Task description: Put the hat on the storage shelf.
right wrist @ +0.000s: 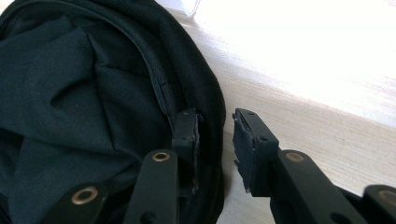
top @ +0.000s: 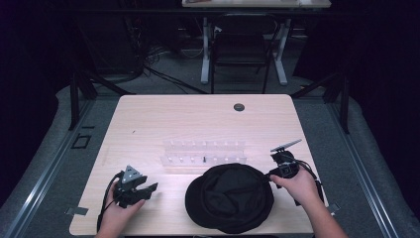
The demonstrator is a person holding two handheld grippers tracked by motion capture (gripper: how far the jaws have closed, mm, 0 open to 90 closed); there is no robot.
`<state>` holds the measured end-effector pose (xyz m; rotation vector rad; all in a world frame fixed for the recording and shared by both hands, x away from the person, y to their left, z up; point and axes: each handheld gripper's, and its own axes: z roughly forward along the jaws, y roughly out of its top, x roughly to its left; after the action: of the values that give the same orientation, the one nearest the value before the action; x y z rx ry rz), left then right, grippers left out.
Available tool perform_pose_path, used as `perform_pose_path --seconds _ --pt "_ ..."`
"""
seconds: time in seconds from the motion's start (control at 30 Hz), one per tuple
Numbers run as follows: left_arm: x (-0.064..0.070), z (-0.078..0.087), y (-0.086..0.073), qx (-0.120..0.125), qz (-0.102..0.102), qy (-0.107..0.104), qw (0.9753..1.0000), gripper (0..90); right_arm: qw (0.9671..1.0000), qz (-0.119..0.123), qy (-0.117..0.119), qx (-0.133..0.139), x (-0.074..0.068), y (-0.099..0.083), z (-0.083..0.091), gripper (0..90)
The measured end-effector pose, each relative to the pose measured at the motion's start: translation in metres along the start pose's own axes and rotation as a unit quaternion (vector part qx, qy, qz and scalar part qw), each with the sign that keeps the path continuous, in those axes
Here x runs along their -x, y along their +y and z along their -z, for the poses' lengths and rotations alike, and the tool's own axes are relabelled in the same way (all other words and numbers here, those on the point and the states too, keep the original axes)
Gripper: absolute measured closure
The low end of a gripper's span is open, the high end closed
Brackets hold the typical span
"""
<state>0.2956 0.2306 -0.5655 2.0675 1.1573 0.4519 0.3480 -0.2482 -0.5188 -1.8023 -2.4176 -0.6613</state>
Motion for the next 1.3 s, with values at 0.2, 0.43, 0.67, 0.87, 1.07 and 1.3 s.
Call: perform_pose_path --seconds 0.2,0.43,0.67,0.87,1.07,1.3 --pt "-0.001 0.000 0.000 0.000 -0.001 0.000 1.0000 47.9 0.9993 0.018 -0.010 -0.030 -0.001 0.004 -0.005 71.9" --pt "-0.001 0.000 0.000 -0.001 0.001 -0.002 1.0000 47.9 0.9988 0.028 -0.007 -0.039 -0.002 0.005 -0.014 73.4" --pt "-0.001 -0.001 0.000 -0.003 0.002 -0.001 1.0000 47.9 0.9953 0.043 -0.014 -0.086 -0.005 0.012 -0.013 78.5" --pt "-0.002 -0.001 0.000 -0.003 0.005 -0.002 1.0000 47.9 0.9952 0.024 -0.010 -0.094 -0.007 0.015 -0.015 83.6" --pt "-0.003 -0.001 -0.001 0.000 0.010 -0.003 0.9999 47.9 0.9928 0.017 -0.003 -0.119 -0.008 0.017 -0.015 85.9" --pt "-0.003 -0.001 -0.001 0.000 0.012 -0.003 0.9999 47.9 0.9899 0.006 -0.004 -0.141 -0.009 0.016 -0.013 86.5"
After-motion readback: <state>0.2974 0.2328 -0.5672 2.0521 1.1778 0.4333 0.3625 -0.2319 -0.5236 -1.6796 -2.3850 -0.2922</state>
